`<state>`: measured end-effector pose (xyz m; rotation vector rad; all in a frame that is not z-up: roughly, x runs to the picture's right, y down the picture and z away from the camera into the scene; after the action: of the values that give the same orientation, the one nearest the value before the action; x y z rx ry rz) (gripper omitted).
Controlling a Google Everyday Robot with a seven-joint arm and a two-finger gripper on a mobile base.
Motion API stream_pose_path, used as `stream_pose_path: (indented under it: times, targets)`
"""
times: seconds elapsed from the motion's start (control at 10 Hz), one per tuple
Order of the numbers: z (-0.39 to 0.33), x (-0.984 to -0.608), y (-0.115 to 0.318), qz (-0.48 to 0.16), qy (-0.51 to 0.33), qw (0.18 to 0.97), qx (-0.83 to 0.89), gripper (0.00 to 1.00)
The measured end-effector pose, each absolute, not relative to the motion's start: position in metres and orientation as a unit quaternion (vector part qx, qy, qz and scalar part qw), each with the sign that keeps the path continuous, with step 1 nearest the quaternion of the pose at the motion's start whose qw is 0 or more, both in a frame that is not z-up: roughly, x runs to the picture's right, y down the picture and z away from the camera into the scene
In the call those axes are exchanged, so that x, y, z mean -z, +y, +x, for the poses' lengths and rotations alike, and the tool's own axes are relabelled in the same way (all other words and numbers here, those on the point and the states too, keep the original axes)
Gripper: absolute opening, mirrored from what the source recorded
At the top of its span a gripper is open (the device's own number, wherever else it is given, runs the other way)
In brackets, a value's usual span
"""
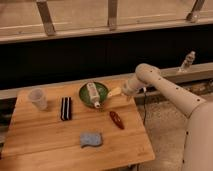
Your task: Pick up the ceramic cup
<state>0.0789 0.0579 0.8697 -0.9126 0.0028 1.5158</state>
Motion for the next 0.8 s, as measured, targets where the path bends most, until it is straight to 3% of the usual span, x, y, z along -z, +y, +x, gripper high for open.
stream_pose_path:
  times: [0.3,0.8]
  targets:
    - [0.086,-0.866,0.046,-0.390,-0.007,0.644,-0.658,0.80]
    - [0.045,-0.830,-0.059,-0.371,-0.027,0.716,-0.590,0.80]
